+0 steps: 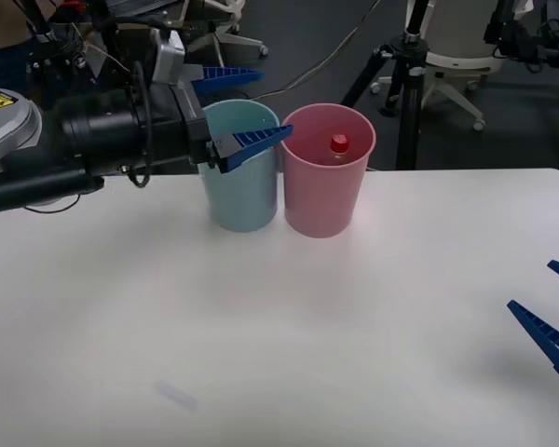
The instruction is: Grasp the object on the table and drop it into the matching bin: aluminum can to the light blue bin, PET bottle to the pink bin.
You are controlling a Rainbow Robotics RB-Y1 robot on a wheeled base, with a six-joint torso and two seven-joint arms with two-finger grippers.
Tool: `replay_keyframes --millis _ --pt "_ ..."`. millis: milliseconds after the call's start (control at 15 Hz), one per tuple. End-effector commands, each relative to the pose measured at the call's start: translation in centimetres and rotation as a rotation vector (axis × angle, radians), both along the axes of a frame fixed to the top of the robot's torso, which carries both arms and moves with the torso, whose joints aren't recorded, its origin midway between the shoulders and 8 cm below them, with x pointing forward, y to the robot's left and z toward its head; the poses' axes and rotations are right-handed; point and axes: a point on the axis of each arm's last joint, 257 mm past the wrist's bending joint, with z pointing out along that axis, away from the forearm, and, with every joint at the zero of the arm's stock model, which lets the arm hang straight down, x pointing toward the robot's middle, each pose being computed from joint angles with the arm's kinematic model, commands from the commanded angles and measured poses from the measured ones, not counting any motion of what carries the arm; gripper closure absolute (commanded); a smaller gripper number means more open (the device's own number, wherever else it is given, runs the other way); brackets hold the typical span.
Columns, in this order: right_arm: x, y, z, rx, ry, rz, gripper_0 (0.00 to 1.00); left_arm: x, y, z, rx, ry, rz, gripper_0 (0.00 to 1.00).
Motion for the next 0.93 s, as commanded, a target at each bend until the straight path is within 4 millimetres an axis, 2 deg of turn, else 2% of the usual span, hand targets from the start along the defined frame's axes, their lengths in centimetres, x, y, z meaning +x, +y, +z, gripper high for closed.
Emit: replay_keyframes --millis 67,267,467,933 --pt "0.0 0.0 0.0 0.000 0.000 0.000 0.00 -2.0 3.8 -0.3 0.002 -0.029 0.042 0.00" --pt "0.0 0.0 0.0 0.000 0.000 0.000 0.00 -4.0 8.5 -1.3 0.014 -0.049 0.113 0.00" --pt "0.0 0.0 0.0 0.000 0.000 0.000 0.00 -5.8 12.3 -1.9 0.017 -0.047 0.171 0.00" --pt "0.0 0.0 0.0 0.000 0.000 0.000 0.00 -7.8 19.2 -4.1 0.015 -0.030 0.289 0.00"
